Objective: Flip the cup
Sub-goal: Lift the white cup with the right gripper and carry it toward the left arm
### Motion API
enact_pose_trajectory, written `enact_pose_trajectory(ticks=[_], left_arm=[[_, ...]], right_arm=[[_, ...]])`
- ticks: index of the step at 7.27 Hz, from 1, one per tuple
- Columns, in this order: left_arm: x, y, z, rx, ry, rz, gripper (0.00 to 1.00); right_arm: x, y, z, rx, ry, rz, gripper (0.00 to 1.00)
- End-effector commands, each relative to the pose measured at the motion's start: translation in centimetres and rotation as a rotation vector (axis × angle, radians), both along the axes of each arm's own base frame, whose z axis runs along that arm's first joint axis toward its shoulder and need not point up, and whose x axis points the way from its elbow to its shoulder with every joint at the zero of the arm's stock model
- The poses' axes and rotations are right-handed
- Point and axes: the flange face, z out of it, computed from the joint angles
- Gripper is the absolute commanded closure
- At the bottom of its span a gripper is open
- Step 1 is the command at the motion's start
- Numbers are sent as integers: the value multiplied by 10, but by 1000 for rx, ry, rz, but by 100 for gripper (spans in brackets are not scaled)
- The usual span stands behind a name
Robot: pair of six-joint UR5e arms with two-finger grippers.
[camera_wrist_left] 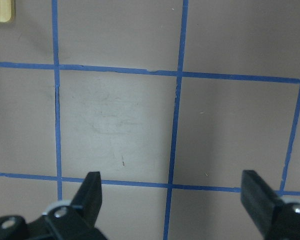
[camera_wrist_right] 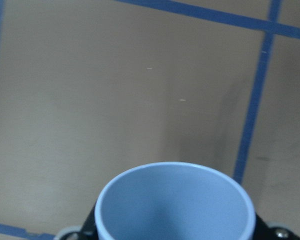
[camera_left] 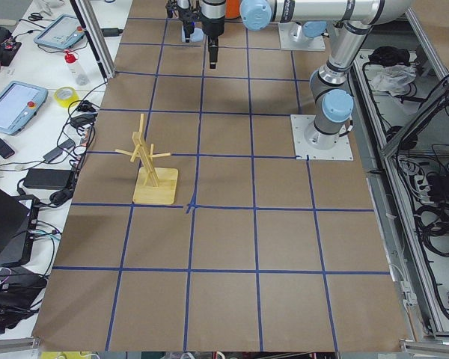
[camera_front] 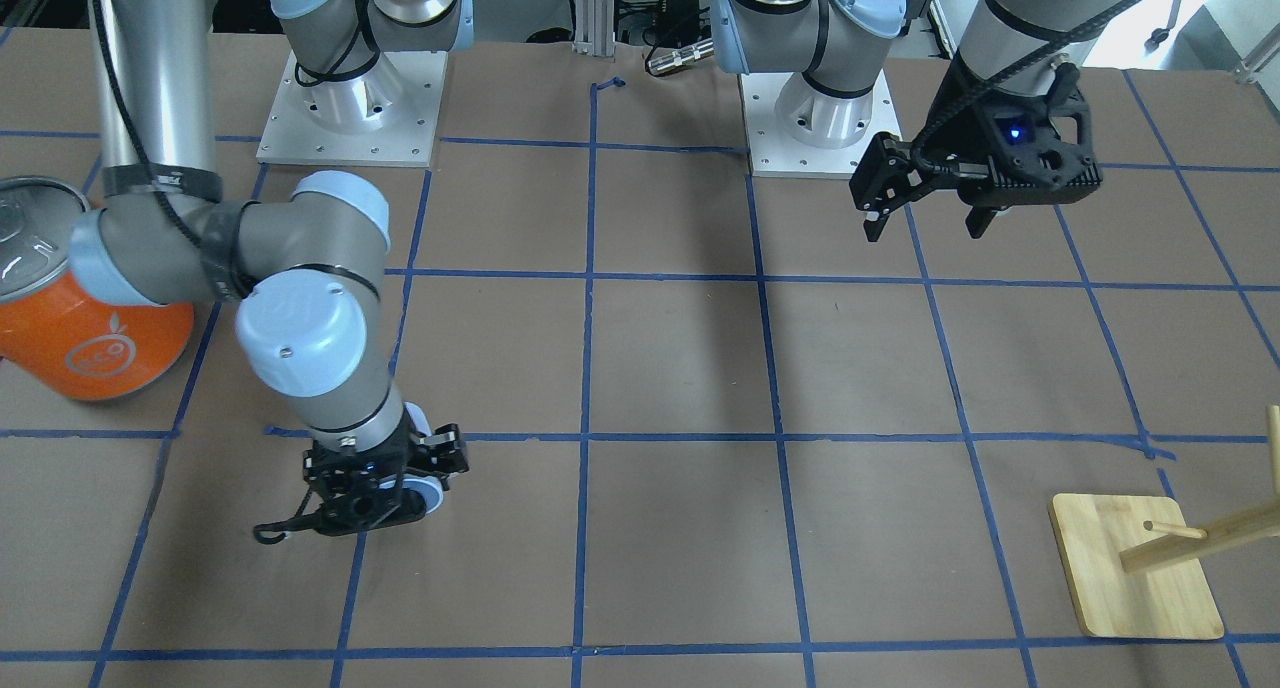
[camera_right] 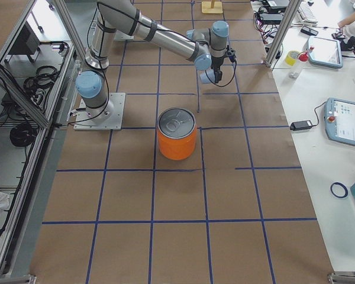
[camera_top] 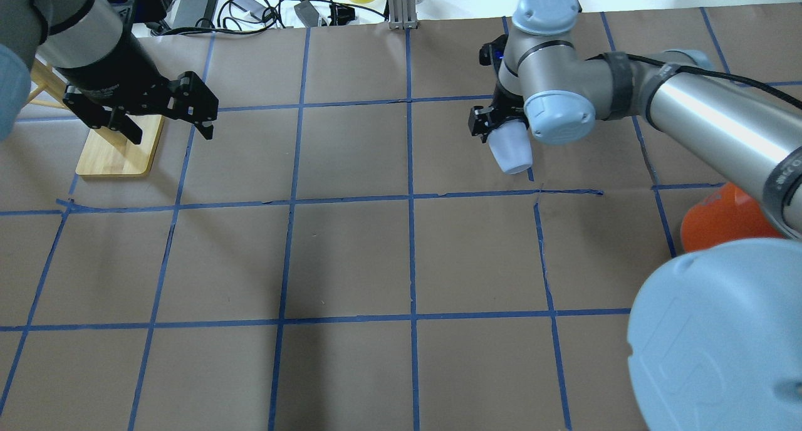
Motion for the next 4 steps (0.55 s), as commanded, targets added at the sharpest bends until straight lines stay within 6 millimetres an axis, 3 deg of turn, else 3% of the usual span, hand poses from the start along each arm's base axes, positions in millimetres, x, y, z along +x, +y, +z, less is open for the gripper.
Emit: enact_pose_trajectory(ticks=[1, 2, 4], left_arm=[[56, -7, 16, -24, -11, 30, 0], [72, -7, 17, -25, -10, 34, 0], [75, -7, 16, -19, -7, 38, 0]], right_arm=[[98, 34, 1, -28, -6, 185, 94], [120, 40, -1, -71, -5, 290, 94], [156, 51, -23, -112, -10, 530, 96]])
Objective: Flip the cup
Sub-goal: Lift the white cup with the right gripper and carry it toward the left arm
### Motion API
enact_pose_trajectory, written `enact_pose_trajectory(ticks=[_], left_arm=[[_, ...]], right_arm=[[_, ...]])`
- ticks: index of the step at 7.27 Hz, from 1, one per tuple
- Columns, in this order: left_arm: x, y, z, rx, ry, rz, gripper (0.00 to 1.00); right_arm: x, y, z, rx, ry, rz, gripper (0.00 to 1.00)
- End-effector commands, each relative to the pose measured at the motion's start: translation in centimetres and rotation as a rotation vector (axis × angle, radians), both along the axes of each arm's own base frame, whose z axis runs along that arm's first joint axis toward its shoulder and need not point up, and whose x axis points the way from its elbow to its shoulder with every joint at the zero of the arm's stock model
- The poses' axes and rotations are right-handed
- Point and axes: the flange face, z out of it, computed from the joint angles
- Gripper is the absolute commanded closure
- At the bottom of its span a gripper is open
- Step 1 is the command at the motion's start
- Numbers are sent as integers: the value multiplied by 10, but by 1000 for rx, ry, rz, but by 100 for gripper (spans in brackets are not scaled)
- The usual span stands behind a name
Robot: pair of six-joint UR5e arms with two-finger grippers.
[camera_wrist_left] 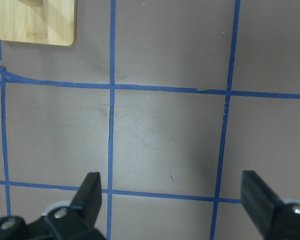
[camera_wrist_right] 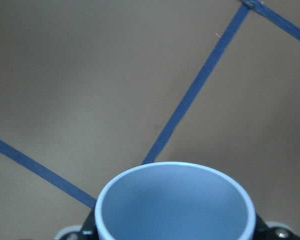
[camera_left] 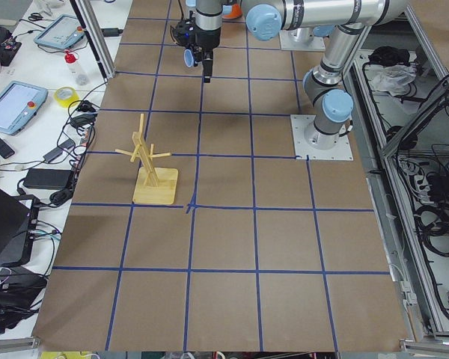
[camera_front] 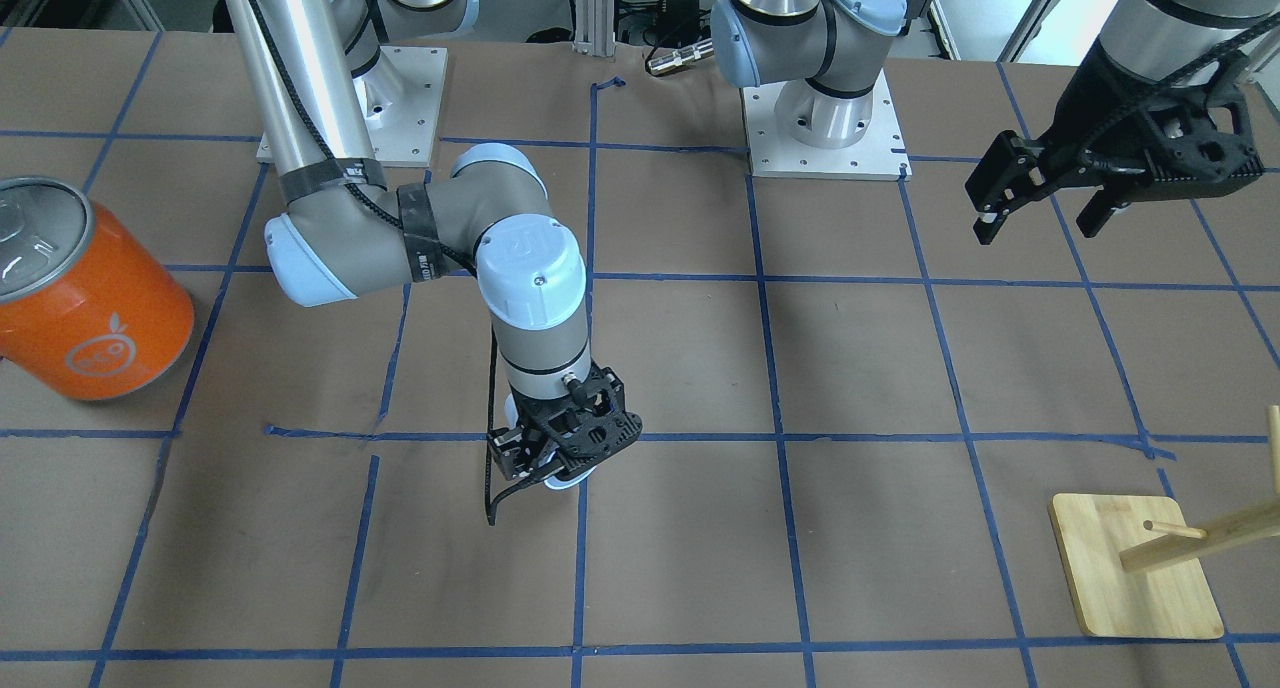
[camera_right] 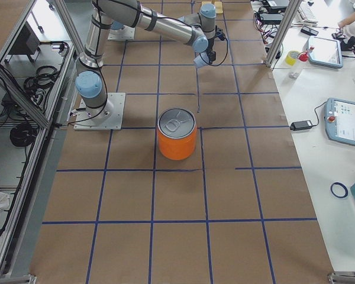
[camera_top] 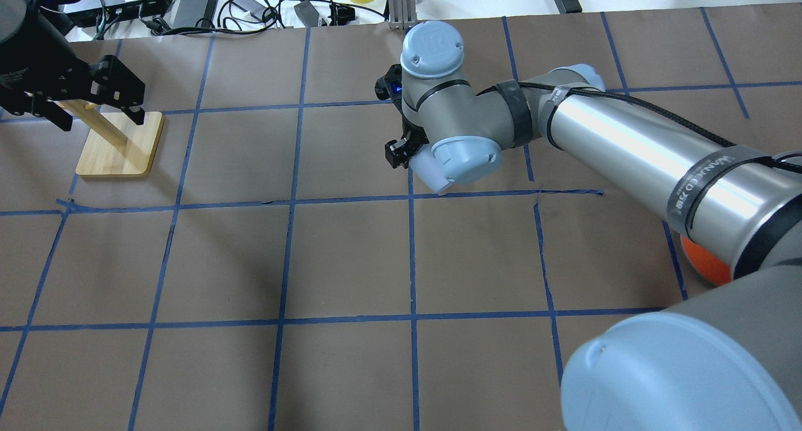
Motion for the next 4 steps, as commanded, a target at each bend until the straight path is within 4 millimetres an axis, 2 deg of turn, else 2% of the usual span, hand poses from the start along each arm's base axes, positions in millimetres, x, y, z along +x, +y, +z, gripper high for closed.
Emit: enact_pose_trajectory(ticks=[1, 4], left_arm=[[4, 1, -3, 9, 3, 3, 0], [3, 2, -6, 12, 7, 1, 0]], right_arm=[[44, 15, -29, -45, 7, 360, 96], [81, 41, -30, -78, 44, 690, 97]])
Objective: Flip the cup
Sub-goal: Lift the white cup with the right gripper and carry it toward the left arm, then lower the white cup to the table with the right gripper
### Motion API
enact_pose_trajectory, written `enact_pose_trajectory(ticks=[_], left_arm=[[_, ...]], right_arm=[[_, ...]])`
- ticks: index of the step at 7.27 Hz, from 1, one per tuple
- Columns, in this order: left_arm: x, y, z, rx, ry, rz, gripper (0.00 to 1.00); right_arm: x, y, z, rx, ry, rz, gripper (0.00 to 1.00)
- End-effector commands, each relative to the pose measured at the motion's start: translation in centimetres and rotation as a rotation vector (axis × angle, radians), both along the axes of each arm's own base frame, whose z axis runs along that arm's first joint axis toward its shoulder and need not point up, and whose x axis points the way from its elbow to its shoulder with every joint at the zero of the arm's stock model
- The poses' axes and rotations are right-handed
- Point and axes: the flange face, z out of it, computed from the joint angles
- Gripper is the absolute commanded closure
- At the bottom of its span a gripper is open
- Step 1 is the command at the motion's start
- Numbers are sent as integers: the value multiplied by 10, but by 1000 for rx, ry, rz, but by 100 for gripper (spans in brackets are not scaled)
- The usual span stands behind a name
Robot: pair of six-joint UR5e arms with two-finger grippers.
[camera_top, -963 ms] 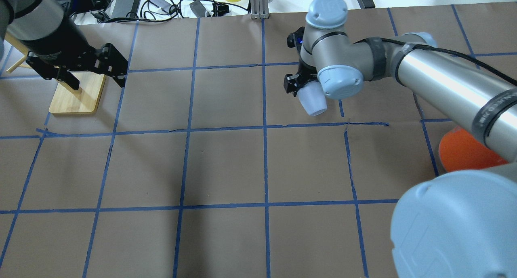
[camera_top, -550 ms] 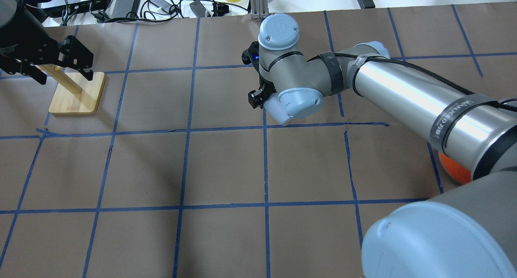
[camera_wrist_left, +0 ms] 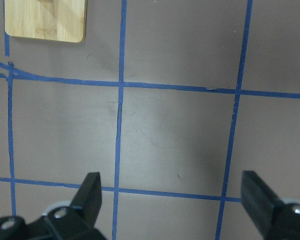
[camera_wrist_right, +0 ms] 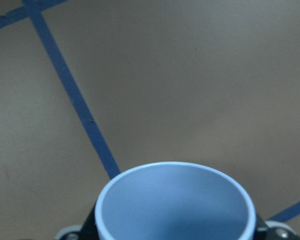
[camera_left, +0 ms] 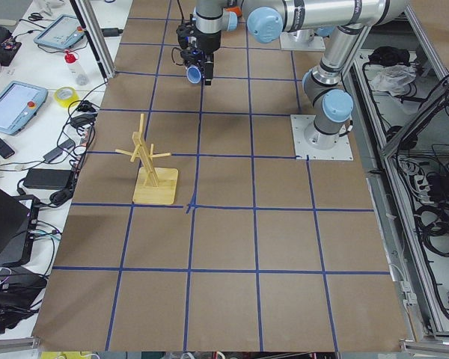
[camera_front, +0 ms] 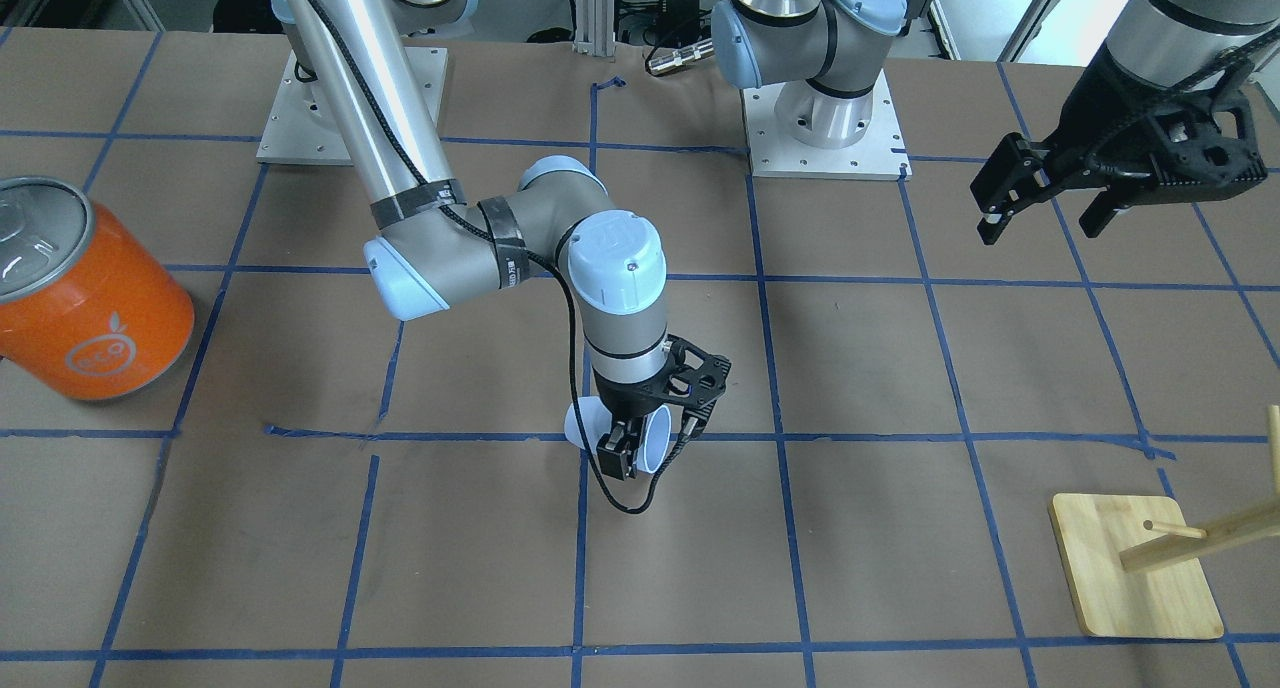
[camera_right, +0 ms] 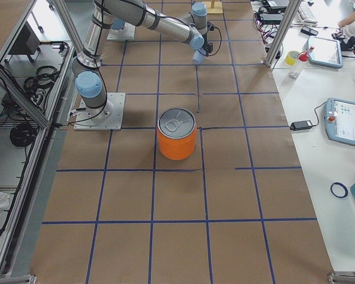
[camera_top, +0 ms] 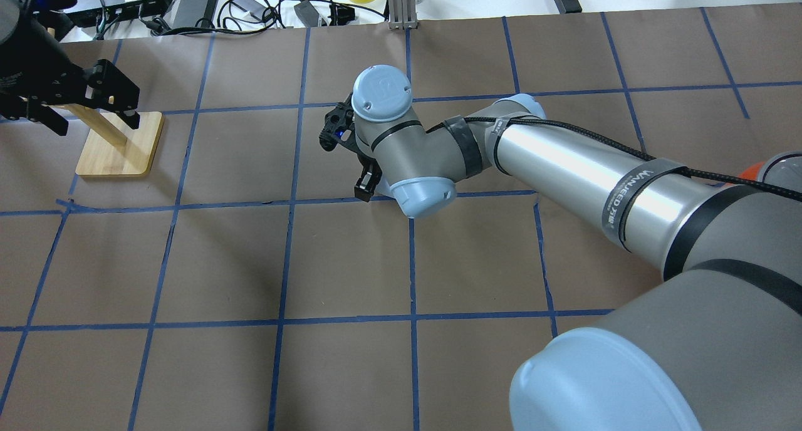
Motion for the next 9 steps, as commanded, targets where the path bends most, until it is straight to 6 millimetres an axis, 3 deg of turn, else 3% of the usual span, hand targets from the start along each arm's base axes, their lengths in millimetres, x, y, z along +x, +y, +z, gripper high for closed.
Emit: enact_pose_trajectory(ticks=[1, 4, 6, 9], left_arm=[[-1, 0, -1, 2, 3, -4, 0], [-1, 1, 0, 0, 3, -2, 0], [0, 1, -1, 3, -1, -2, 0], [-2, 1, -1, 7, -10, -4, 0]], right_arm=[[15, 10, -1, -28, 38, 239, 96], [15, 9, -14, -30, 70, 317, 94], [15, 8, -16, -33, 67, 306, 85], [14, 8, -17, -33, 84, 312, 25]])
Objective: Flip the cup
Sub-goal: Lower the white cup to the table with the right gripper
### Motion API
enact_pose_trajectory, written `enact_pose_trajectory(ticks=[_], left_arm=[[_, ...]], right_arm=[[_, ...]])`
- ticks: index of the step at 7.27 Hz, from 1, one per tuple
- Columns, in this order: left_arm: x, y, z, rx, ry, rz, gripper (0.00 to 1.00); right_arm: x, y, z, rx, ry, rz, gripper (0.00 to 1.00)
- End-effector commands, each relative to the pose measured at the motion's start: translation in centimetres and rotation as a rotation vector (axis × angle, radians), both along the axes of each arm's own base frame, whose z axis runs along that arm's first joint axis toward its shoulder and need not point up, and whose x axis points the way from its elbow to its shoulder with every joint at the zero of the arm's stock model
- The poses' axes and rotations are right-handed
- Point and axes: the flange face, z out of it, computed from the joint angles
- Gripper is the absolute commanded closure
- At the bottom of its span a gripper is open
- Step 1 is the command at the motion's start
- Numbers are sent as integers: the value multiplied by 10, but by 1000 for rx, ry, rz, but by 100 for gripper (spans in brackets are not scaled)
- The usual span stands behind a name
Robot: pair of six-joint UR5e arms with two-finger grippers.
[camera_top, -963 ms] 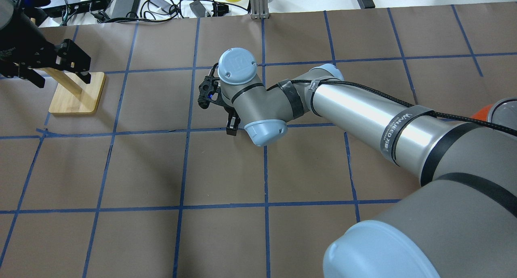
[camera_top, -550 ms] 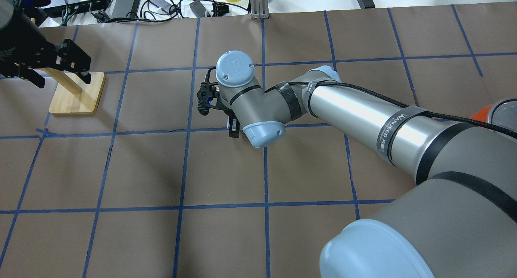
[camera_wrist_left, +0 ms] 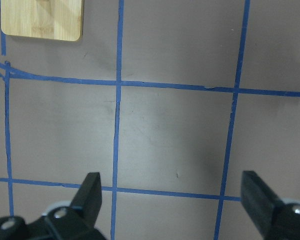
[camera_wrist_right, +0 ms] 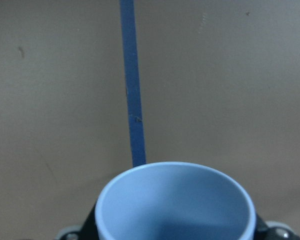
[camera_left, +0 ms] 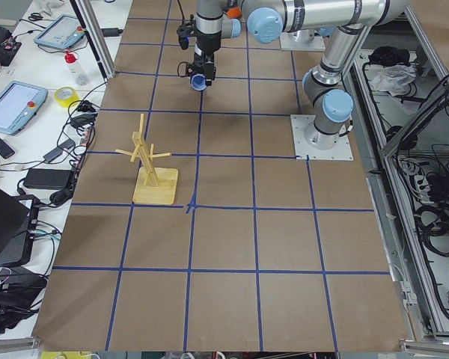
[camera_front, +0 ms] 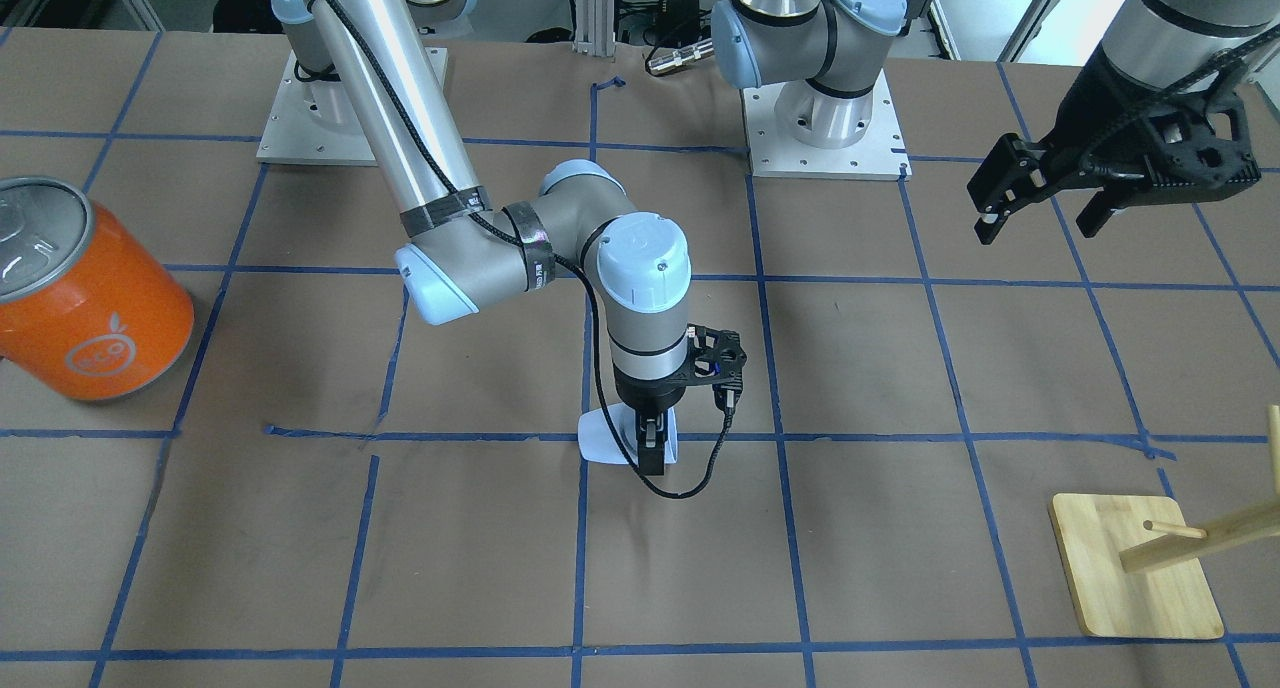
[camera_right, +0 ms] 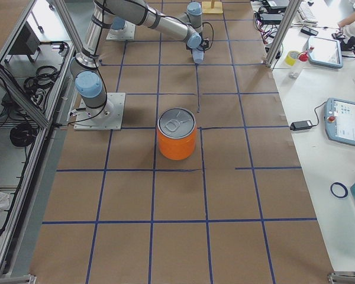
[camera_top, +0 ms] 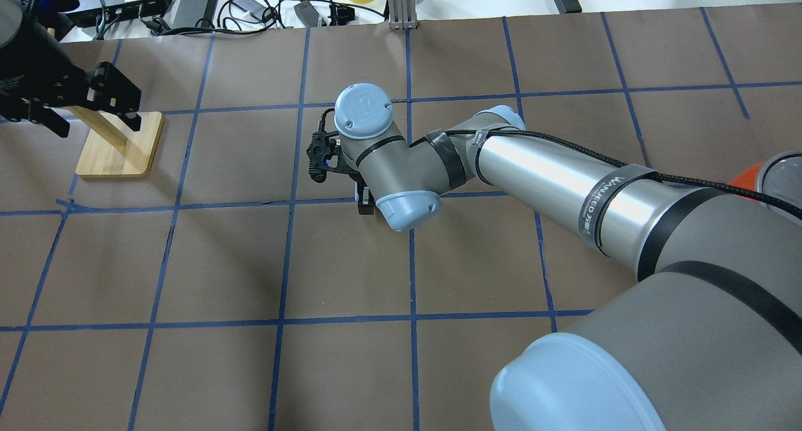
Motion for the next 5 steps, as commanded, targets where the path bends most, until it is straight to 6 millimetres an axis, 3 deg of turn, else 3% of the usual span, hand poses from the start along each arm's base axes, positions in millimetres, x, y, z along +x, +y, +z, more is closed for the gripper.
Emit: enact_pose_trajectory(ticks=[1, 3, 5], left_arm=[[-2, 2, 1, 0, -1, -2, 0], [-4, 4, 1, 14, 8, -4, 0], [-3, 0, -12, 39, 8, 31, 0]], right_arm=[[-1, 0, -3, 3, 7, 2, 21], [-1, 0, 1, 2, 7, 3, 2], [-2, -8, 18, -14, -15, -3, 2]])
